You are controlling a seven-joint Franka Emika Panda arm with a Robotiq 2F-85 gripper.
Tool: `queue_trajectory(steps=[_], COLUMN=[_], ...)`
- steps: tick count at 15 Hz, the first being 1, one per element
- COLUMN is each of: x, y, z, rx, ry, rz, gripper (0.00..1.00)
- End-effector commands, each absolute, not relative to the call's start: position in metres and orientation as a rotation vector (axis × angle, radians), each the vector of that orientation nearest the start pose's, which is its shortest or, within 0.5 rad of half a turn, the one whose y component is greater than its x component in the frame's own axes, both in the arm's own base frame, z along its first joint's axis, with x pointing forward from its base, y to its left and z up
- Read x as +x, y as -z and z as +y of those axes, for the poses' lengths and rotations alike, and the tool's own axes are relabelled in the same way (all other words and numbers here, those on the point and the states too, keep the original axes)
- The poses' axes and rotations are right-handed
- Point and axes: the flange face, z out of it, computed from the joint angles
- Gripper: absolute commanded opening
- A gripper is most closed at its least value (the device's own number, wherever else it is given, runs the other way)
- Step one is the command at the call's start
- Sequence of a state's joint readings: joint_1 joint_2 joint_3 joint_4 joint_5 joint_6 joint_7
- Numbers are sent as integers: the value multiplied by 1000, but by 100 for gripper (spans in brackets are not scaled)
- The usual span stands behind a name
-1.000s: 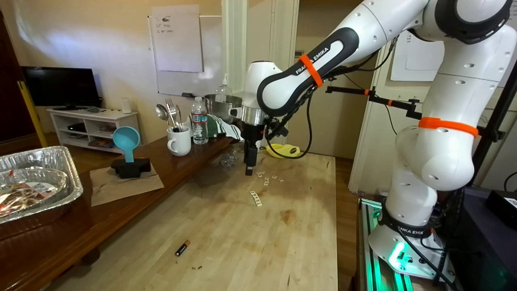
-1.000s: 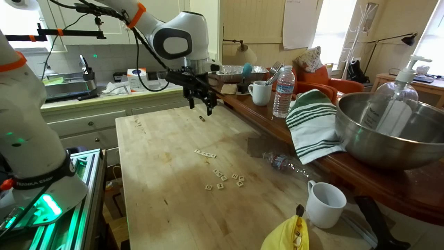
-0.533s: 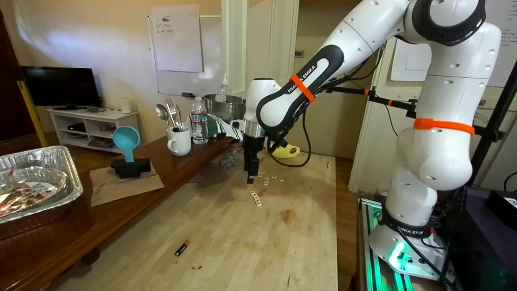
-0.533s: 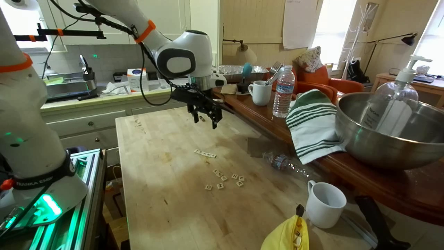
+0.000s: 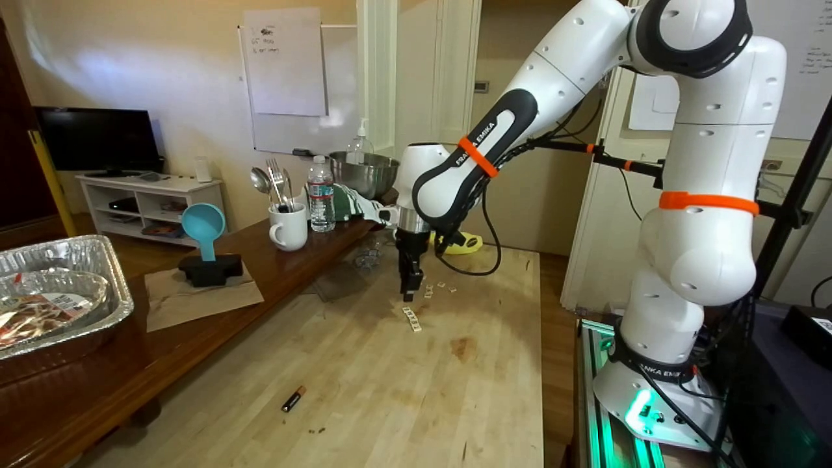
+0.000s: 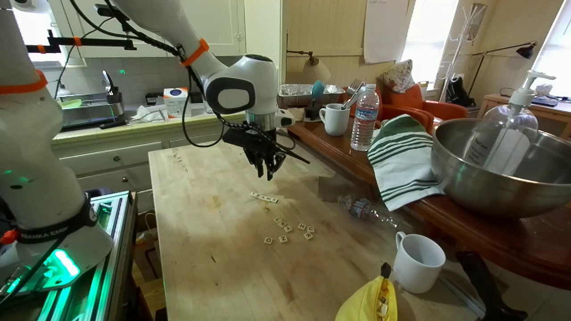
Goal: Spell the word 'Tear'.
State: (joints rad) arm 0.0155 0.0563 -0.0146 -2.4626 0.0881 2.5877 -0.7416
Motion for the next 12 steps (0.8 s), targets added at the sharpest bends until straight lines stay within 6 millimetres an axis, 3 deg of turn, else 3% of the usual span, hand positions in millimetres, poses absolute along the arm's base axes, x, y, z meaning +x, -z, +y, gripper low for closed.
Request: queue_trajectory(steps=[1, 3, 12], x=[488, 488, 487], y=[-262, -255, -230], z=[-9, -11, -21], rx=[-2951, -2958, -2990], ry=[130, 126, 109], rz=[-1079, -1085, -1127], gripper=[5, 0, 0])
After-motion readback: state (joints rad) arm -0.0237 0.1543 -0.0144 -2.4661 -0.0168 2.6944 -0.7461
